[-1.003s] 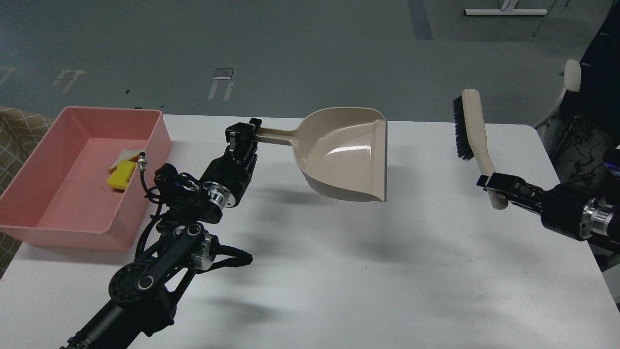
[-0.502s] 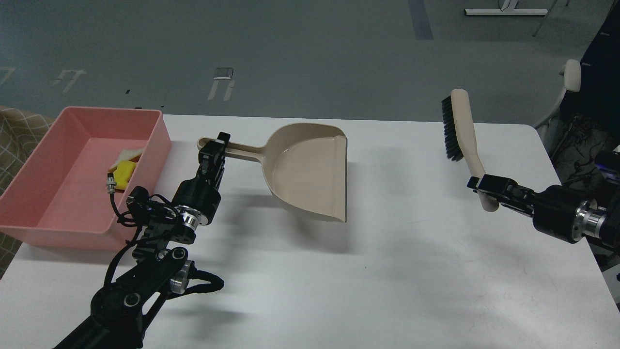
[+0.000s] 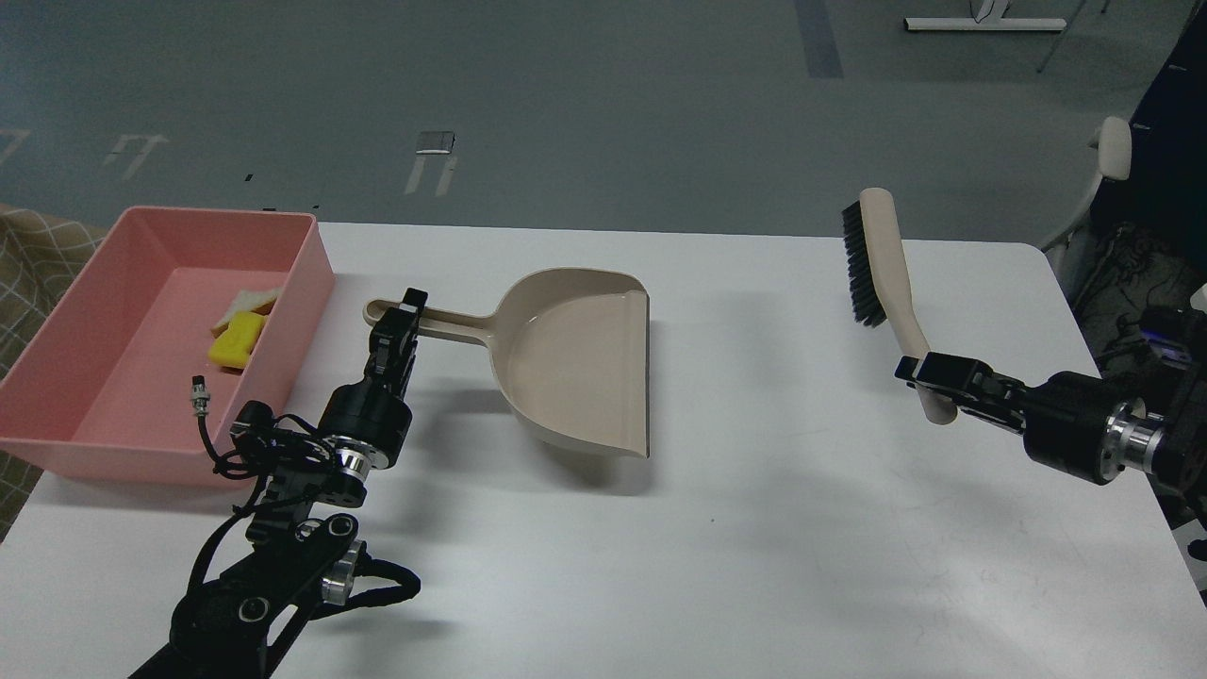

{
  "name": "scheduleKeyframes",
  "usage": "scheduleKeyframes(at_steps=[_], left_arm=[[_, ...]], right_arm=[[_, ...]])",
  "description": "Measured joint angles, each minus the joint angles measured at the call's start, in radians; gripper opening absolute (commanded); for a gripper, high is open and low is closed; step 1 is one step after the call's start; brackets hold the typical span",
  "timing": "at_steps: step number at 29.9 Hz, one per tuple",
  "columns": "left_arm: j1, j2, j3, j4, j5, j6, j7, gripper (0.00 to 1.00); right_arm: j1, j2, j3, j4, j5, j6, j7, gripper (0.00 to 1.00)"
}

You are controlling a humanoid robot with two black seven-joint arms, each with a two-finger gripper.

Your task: Sweep and dump garbage into bin

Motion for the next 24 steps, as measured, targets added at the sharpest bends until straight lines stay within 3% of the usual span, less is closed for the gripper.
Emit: scheduleKeyframes(at_steps=[17,20,23,24], left_arm=[[-0.002,-0.015,0.033,0.054,0.002,0.006,-0.008,0.01],[-0.002,-0.017,0.034,0.067,0.002,0.006,-0.008,0.17],[-0.004,-0.018,0.034,0.073,0.000,0.005,-0.008,0.40],[-0.004,-0.018,0.034,0.074,0.000,0.005,-0.008,0.55]], right_arm=[[-0.026,0.002,-0.001,0.000,0.002,0.000,0.003,0.00],[-0.038,0.002,-0.001,0.000,0.003,0.000,0.003,0.00],[-0.050,0.002,0.001,0.000,0.003,0.000,0.003,0.00],[-0.054,0.002,0.001,0.000,0.003,0.000,0.003,0.00]])
